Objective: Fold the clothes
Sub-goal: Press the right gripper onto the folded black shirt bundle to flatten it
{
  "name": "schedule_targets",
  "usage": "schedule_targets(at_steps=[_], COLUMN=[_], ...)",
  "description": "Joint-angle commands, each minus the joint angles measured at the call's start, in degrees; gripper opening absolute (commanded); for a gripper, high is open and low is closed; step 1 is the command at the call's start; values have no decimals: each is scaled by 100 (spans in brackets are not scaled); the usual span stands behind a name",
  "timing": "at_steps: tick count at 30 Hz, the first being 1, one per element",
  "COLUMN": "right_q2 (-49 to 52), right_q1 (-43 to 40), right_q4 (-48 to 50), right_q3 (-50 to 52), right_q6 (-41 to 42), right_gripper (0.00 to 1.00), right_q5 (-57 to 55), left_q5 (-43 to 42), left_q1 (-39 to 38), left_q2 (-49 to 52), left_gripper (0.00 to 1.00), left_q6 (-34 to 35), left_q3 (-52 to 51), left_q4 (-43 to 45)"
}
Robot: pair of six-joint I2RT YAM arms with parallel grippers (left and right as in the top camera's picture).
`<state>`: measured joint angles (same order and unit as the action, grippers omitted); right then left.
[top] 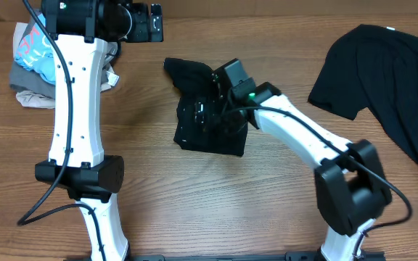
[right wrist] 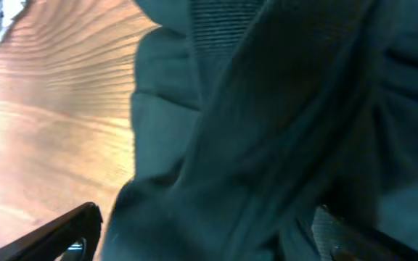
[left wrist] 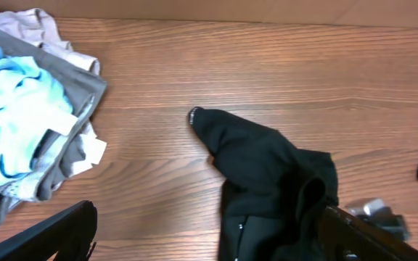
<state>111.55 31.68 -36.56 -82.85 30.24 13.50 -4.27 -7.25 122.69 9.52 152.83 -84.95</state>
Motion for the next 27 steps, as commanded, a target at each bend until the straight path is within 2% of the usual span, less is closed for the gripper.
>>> schedule_targets(at_steps=[1, 6, 8, 11, 13, 15, 22, 27], right_q2=[127, 131, 131, 136, 136, 136, 136, 136], right_q1=[74, 144, 142, 149, 162, 175, 173, 101], right_q4=[197, 334, 361, 413, 407, 334, -131, -485], right_q3=[-7, -20, -22, -22, -22, -22, -22, -46], right_q6=[157, 210, 282, 310, 341, 372, 411, 411], right_gripper=[100, 100, 95, 80, 60, 47, 25, 16], right_q5=[-146, -151, -166, -306, -466, -629, -1123, -1150], left_q5=[197, 203, 225, 284, 369, 415, 490, 490], left_q1=[11, 11, 11, 11, 11, 11, 11, 11], left_q2=[-70, -52, -50, -44, -44, -44, -39, -15], left_gripper=[100, 100, 100, 100, 100, 100, 100, 100], left_q6=[15, 9, 7, -28, -44, -72, -72, -74], left_q3=[59, 50, 20, 15, 15, 15, 15, -28], left_q4=[-13, -35, -35, -63, -72, -81, -96, -116])
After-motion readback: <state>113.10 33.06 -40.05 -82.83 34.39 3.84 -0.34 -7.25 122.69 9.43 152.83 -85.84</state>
